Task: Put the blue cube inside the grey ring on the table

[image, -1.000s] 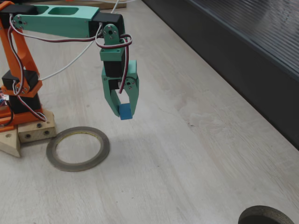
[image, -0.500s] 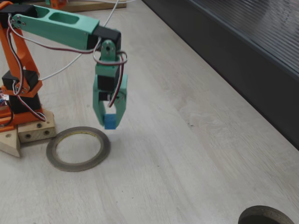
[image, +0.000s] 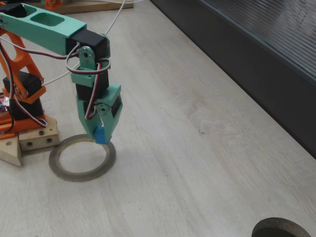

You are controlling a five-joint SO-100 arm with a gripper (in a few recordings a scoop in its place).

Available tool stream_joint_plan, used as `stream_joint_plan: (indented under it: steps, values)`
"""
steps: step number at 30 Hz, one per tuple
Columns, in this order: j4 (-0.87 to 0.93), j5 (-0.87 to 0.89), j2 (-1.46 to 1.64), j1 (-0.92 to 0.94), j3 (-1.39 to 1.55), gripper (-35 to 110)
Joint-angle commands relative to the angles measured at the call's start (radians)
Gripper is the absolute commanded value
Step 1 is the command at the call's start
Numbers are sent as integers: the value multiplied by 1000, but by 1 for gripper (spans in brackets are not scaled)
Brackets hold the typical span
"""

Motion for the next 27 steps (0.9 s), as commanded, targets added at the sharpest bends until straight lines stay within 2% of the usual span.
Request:
stream_joint_plan:
  steps: [1,7,27]
  values:
    - [14,15,40,54,52,19]
    - [14,15,64,75,172,19]
    - [14,15,120,130,213,19]
